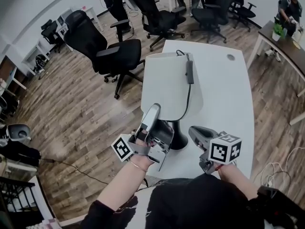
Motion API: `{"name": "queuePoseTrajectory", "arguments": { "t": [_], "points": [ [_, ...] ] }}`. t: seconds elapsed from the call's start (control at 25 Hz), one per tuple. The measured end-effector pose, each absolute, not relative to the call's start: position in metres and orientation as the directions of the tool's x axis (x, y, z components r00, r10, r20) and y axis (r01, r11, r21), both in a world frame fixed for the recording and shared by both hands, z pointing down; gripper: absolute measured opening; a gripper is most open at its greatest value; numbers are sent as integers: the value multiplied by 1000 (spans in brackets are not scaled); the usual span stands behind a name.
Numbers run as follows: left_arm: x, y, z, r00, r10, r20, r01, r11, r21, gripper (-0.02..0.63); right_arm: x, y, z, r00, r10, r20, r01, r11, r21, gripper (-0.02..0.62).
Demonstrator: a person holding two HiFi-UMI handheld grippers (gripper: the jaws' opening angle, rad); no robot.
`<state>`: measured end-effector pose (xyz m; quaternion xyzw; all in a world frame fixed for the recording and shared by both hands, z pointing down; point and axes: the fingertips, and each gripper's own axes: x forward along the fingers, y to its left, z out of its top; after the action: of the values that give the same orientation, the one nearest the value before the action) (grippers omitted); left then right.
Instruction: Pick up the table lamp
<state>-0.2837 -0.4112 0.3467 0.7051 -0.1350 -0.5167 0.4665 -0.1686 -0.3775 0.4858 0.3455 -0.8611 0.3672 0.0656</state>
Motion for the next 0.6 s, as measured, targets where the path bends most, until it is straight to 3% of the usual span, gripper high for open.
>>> {"name": "queuePoseTrajectory", "arguments": {
  "t": [0.08,0.12,0.16,0.2,0.6],
  "points": [
    [-285,-414,348,431,-672,-602,287,-530,798,11,-178,-381,489,-762,-534,366,-636,507,-582,17],
    [-285,-415,349,431,-672,-602,285,-531,798,11,-182,-382,491,-767,-526,367,-631,512,-583,59],
    [-286,-416,349,431,-672,-602,284,-531,798,11,-186,-384,493,-771,-519,369,-627,515,-585,167],
    [-286,-418,349,431,-673,-601,284,-532,798,11,-189,-386,496,-771,-515,375,-627,513,-586,230],
    [-286,-428,348,427,-679,-597,270,-534,801,11,-219,-379,553,-737,-401,545,-670,541,-508,276]
  ]
}}
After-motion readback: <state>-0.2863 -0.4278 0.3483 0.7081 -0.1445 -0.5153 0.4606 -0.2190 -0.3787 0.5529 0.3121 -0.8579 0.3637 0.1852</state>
